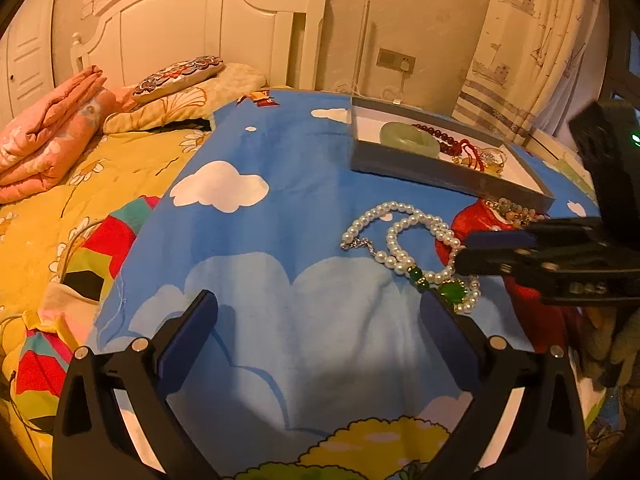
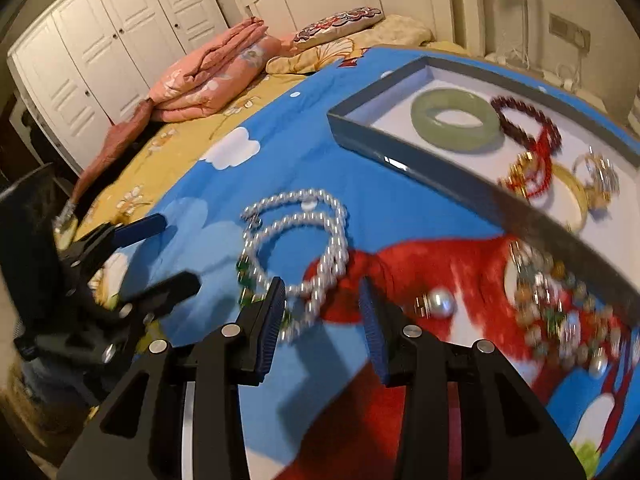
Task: Organize jewelry
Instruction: 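Move both open tools back over the remaining jewelry on the bed, then grasp the pearl necklace with the right tool while the left tool grasps the multicolour bead bracelet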
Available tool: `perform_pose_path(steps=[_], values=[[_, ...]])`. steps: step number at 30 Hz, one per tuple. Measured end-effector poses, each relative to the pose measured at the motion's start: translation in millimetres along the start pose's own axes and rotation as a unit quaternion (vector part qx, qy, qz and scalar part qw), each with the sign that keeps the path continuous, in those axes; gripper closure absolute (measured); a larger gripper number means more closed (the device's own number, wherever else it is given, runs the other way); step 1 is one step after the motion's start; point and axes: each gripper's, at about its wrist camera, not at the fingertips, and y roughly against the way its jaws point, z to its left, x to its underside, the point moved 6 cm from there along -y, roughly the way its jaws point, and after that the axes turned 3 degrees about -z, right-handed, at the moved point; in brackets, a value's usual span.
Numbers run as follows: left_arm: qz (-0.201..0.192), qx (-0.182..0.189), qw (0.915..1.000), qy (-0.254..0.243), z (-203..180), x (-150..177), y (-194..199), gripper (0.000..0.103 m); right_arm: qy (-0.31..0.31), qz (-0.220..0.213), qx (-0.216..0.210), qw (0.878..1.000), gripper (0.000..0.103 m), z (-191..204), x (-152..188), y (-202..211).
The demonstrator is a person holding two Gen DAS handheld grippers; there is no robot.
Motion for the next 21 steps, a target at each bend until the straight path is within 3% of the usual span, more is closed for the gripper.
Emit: perform_pose_path(steps=[7,10,12,14,21], values=[[-0.002,-0.001,1.0000,0.002,4.9,1.1,4.4,0.002,0.089,0.003,0.077,0.993,0.072,14.4,-14.3,-19.7],[-0.002,-0.001,0.9999,0.010,10.9,3.3,5.8,0.003,0.112,-0.004,0.083,0.990,0.086,21.7,-9.8,-18.9],[-0.001,-0.002,0.9999,0.011,12.3,3.4,5.7,0.003,0.124,-0.009,0.090,0.988,0.089,25.4,-5.9,-17.2],[-0.001,-0.002,1.0000,0.009,10.9,2.9,6.4,0.002,0.123,-0.020,0.078,0.989,0.095,29.6,-1.1,-9.2],[-0.008,0.006,0.9999,-0.012,-8.2,-7.4,9.8,0.002,0.073,-0.094,0.044,0.992,0.095,10.7,14.8,64.3]])
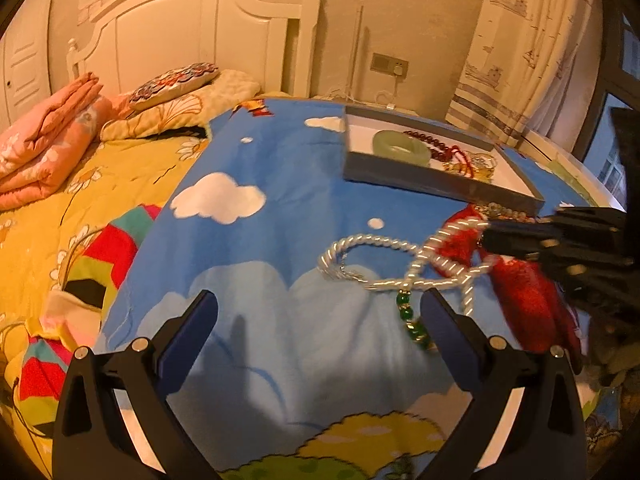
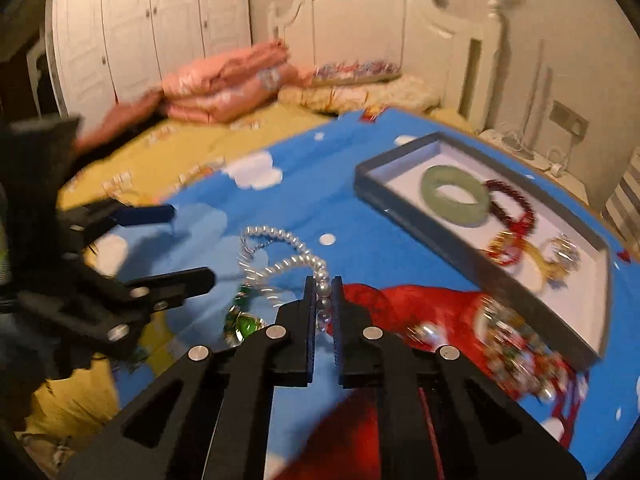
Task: Organize jewelry
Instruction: 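Grasp the pearl necklace with the right tool while the left tool grasps the multicolour bead bracelet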
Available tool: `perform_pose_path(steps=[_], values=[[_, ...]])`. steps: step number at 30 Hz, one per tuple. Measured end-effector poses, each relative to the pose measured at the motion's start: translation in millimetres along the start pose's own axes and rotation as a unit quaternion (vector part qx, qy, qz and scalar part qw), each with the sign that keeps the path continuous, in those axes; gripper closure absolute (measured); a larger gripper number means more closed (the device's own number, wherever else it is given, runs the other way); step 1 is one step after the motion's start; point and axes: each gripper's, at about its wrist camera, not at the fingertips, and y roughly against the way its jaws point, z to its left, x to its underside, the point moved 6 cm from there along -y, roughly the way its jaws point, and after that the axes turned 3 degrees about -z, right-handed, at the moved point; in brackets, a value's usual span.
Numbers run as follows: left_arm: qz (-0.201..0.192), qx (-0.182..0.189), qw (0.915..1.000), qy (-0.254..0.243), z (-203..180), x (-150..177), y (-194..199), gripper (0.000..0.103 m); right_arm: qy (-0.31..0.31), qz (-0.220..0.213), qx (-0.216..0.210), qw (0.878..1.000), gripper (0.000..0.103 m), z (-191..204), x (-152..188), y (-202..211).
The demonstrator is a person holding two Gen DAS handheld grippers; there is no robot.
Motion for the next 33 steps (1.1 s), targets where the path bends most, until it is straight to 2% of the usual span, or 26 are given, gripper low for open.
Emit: perform_pose_path(steps=[7,10,14,17,20,22,28,30,33], values=[[-0.002,0.032,0.9988,-0.036,-44.4,-15.2,-5.2,0.002,-0.076,-0.032,0.014,0.996,0.095,-55.3,34.4,76.9],[0.001,0.062,0.9967,-0.053,-71.9,-24.3,-11.0,0.002,-0.102,-0.047,0.045,0.993,0.095,-81.7,50.6,112.3],[0.017,0.115,0.9912,-0.063,-115.0,-41.3,-28.0,0.003,-0.134,-0.048,0.083,0.986,0.095,-113.7,74.4,133.0],[0.028,0.123,0.9894,-0.071,-141.1,-51.2,-47.6,0.004,-0.157,-0.053,0.100,0.981,0.094,-132.6,87.4,141.5],[0.040,0.142,0.9852,-0.088,-167.8,-53.9,-62.6,0.014,-0.171,-0.058,0.112,0.977,0.094,-146.9,96.1,149.0],[0.041,0.151,0.9811,-0.115,-188.3,-52.3,-68.7,0.025,-0.185,-0.059,0.114,0.974,0.094,-157.0,103.2,151.4],[0.047,0.179,0.9684,-0.167,-230.8,-47.5,-83.1,0.041,-0.207,-0.057,0.098,0.972,0.094,-167.7,112.3,141.0],[0.052,0.169,0.9684,-0.176,-235.3,-47.4,-91.1,0.042,-0.208,-0.059,0.093,0.972,0.094,-168.1,113.7,140.7],[0.044,0.149,0.9741,-0.165,-228.1,-52.8,-95.2,0.042,-0.211,-0.063,0.089,0.971,0.094,-170.3,115.3,141.7]])
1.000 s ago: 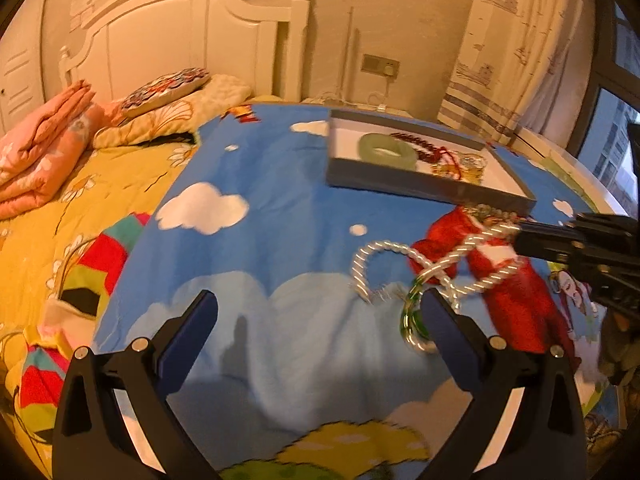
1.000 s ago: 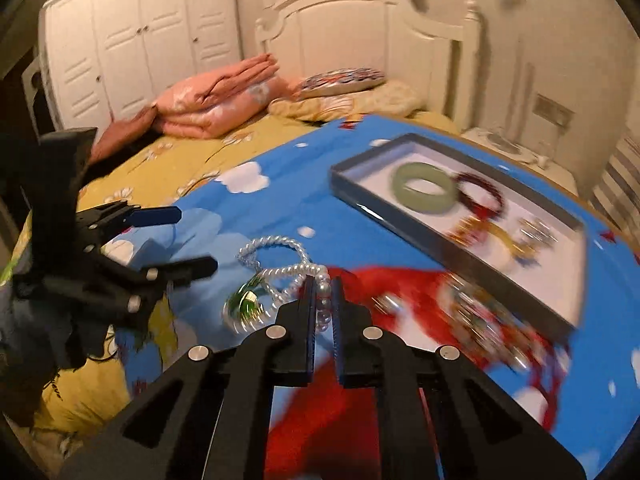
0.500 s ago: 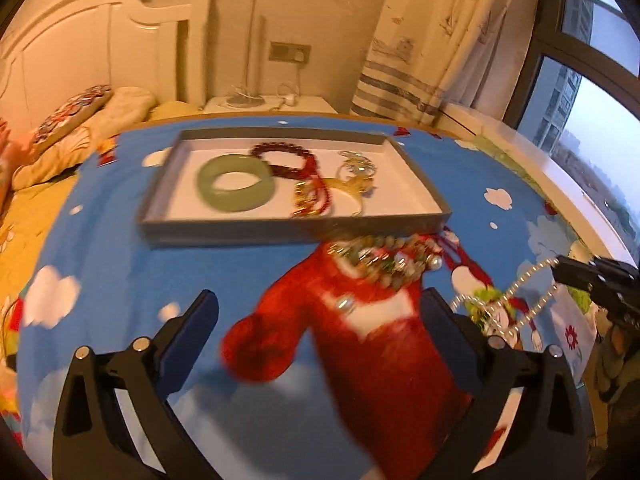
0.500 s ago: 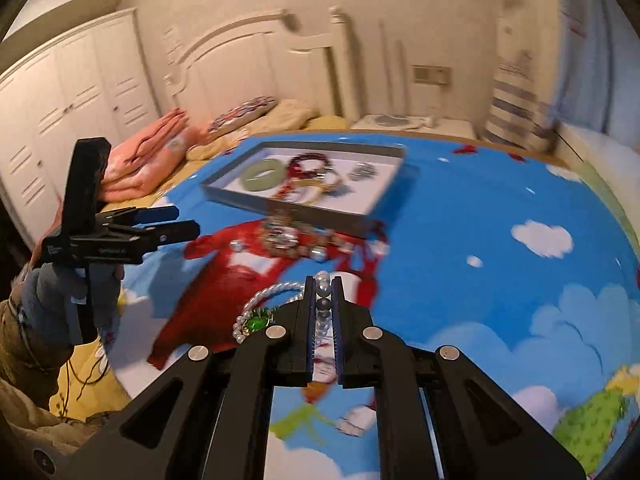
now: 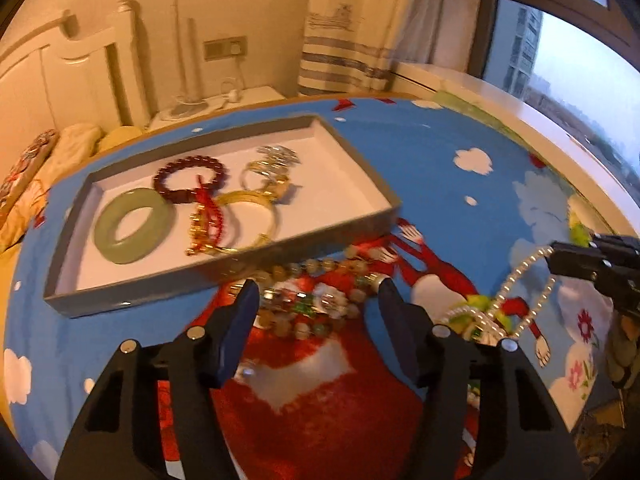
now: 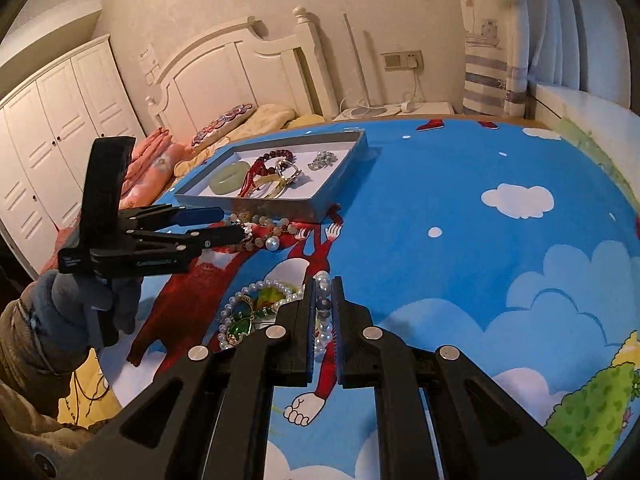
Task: Organize jewelry
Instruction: 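Grasp the pearl necklace with the right tool while the left tool grasps the multicolour bead bracelet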
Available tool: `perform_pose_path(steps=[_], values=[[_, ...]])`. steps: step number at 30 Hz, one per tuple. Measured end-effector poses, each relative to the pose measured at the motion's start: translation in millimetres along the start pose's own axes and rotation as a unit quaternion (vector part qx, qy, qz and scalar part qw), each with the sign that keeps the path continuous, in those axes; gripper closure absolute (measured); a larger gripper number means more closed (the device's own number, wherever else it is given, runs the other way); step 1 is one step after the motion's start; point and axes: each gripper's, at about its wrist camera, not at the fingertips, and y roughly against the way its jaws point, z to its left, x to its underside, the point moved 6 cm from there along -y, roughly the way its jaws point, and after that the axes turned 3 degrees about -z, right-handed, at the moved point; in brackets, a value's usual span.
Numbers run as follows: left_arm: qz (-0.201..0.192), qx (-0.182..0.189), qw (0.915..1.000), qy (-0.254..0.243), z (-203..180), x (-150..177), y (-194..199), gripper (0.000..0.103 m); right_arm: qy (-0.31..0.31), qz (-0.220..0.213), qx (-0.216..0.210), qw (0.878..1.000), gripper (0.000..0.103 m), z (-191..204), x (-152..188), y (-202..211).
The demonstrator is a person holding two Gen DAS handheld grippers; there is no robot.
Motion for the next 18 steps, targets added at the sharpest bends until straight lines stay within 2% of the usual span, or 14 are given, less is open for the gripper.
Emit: perform_pose_path(steps=[5,9,12,17,18], values=[[0.001,-0.008,0.9990,0.044,27.4,-2.1,2.8,0.042,-0.012,0.001,-0.005,1.000,0.094,-6.0,4.0,-1.7],[0.015,-0.008,0.9980,0.061,38.5,0.8,-3.8,0.052,-0.017,0.003,-0.008,1.000,0.094,-7.8,6.2,-3.1],[0.033,-0.004,0.9975,0.062,40.1,5.2,-14.4,0.064,-0.018,0.003,-0.009,1.000,0.094,-8.0,6.3,-2.5],[0.025,-0.003,0.9979,0.060,35.6,5.4,-16.9,0.069,-0.019,0.003,-0.008,1.000,0.094,-7.9,6.5,-1.5],[0.023,-0.005,0.9980,0.058,33.8,5.0,-16.0,0.081,-0.019,0.003,-0.008,1.000,0.094,-8.0,6.5,-1.7]])
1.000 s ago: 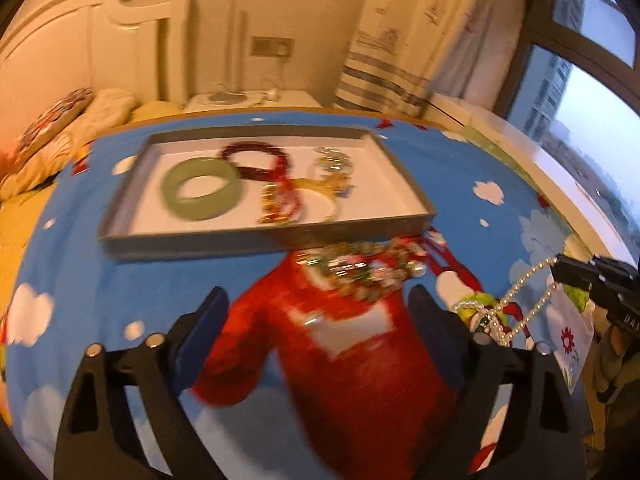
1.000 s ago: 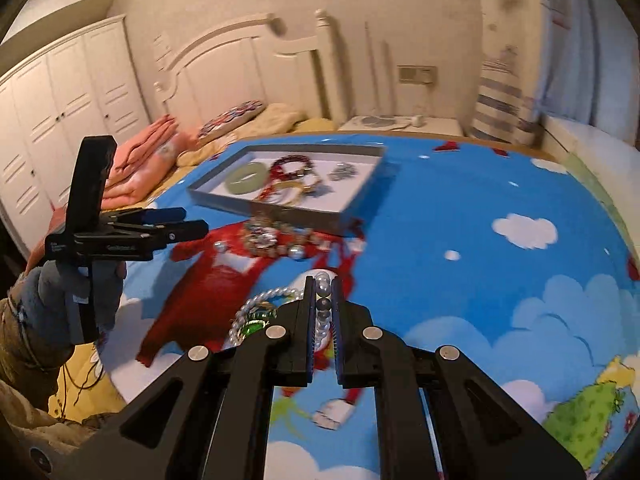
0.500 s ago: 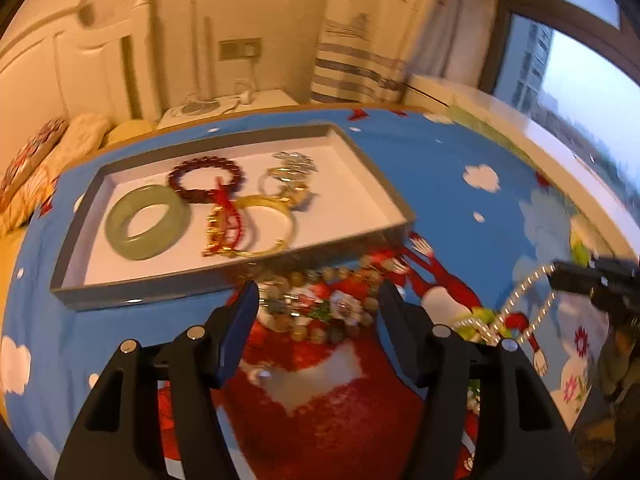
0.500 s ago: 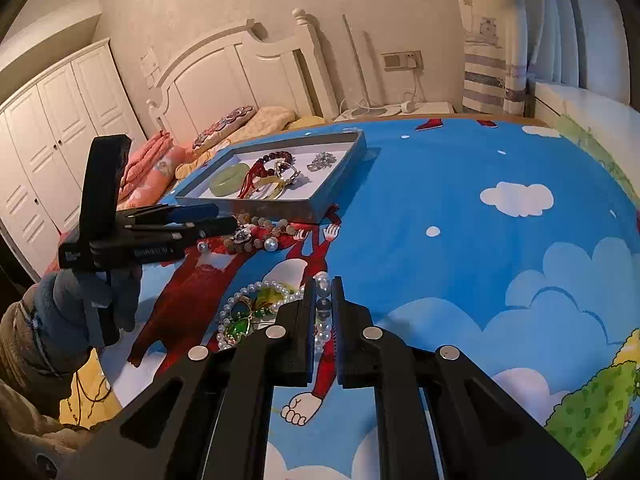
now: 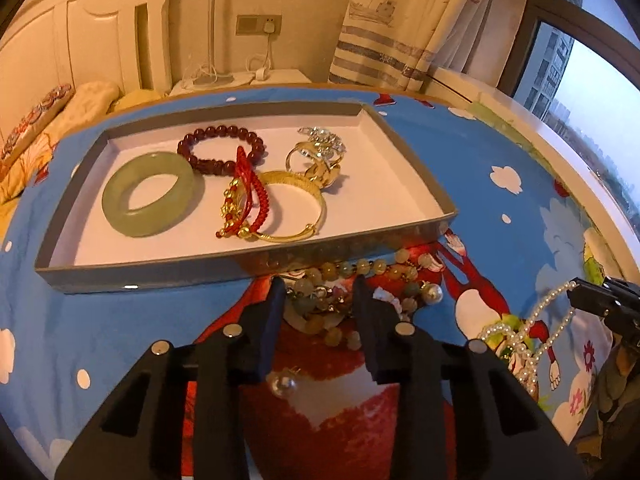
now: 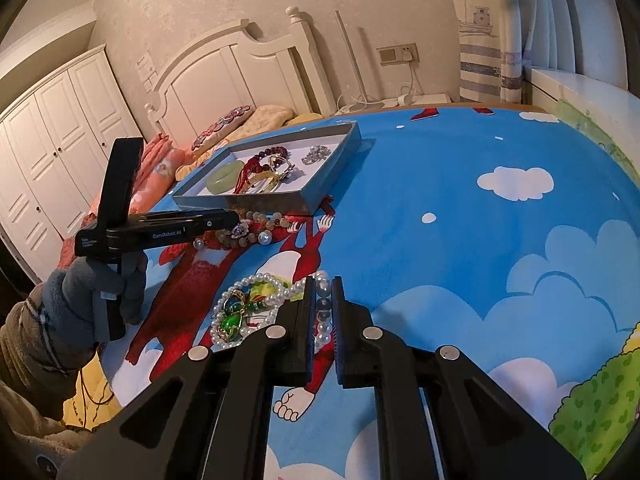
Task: Organize jewelry
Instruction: 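Grasp the pearl necklace with the right tool while the left tool grasps the multicolour bead bracelet, then lift the pearl necklace with the right tool into the box while the left tool drops the bead bracelet there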
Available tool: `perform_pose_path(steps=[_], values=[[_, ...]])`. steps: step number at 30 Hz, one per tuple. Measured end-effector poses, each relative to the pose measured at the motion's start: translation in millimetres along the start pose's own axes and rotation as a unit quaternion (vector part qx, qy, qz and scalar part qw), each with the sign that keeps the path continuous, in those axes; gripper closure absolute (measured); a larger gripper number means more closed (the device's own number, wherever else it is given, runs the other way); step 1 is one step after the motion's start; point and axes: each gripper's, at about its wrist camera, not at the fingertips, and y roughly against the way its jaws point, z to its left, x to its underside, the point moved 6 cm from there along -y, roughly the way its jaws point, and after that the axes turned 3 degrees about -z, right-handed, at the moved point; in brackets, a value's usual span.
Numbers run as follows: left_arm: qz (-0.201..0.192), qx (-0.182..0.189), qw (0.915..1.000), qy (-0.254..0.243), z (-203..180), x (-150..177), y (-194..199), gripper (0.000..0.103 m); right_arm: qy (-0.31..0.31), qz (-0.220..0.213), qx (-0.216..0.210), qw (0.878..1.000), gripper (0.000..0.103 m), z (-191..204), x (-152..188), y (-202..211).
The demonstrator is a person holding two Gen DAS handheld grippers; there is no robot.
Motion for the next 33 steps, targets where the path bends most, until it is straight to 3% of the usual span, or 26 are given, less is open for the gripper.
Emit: perform_pose_path(steps=[1,18,25,33], values=[[-0.003,-0.007,1.0000,-0.004,-0.7,-0.2,1.9,0.094,0.000,0.000,0.000,1.000,0.094,0.2,0.1,0.3],[-0.071,0.068,0.9929,-0.066,-70.6,-13.5,63.4,0.094,0.001,-0.005,0.000,1.000,0.094,1.3,-1.7,4.0],[-0.086,0.060,0.9923,-0.066,-67.3,-15.7,80.7,0.094,0.003,-0.019,-0.002,1.000,0.094,4.7,-4.8,9.6],[-0.080,0.017,0.9931,-0.084,-56.3,-5.7,84.0,0.094,0.025,-0.055,-0.020,0.998,0.094,25.2,-21.6,25.7]])
